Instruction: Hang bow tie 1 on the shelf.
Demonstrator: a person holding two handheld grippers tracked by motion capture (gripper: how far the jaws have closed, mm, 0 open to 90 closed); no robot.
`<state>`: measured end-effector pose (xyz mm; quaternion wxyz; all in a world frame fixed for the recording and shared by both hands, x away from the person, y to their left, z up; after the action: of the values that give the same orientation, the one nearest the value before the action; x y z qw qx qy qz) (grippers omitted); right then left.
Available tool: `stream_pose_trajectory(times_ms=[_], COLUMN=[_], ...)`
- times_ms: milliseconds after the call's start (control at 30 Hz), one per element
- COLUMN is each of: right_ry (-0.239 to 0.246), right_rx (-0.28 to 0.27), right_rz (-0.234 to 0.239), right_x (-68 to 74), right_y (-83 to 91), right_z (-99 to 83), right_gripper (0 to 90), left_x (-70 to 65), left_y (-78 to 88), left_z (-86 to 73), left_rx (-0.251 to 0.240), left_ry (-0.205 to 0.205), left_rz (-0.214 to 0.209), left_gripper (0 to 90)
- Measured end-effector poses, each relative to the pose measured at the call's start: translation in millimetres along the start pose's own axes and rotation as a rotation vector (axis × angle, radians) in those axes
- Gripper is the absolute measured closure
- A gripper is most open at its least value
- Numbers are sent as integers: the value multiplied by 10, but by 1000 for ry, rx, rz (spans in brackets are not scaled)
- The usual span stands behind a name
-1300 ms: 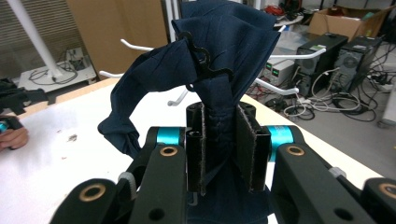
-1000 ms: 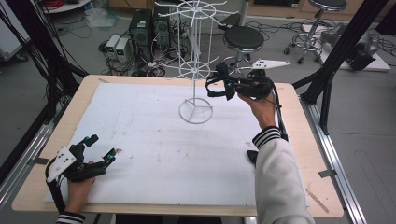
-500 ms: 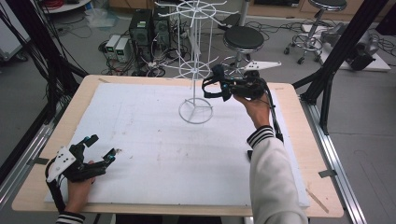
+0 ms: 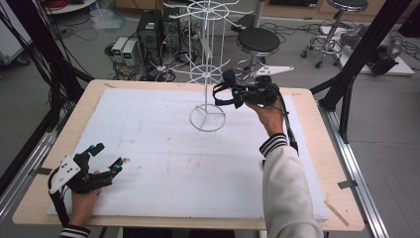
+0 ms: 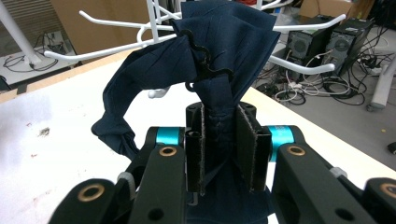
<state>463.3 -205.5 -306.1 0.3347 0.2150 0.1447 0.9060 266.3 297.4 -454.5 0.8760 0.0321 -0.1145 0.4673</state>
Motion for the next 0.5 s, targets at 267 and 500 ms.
stream_pose_trajectory(times_ms=[267,500], right_ry=[41,113], right_rx=[25,71], right_rz=[-120,-174], right_x=[21,101], right_y=[-30,-43], right_z=[-27,-53], right_gripper=[246,23], left_x=[1,0], left_y=[1,1], left_z=[0,0], left_rx=[1,1], left_ry=[0,0], left_rz=[-1,-2], left_gripper=[138,138])
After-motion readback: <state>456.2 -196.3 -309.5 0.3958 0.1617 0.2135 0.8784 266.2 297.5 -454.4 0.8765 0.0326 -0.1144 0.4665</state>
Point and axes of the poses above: each handheld gripper's, and its own axes: y roughly backward along the jaws, z roughly out of its top, x roughly to its left, the point moved 1 cm from there along -y, roughly forward along the jaws, and after that the axes turned 14 degrees about -y, right-handed, at the moved point
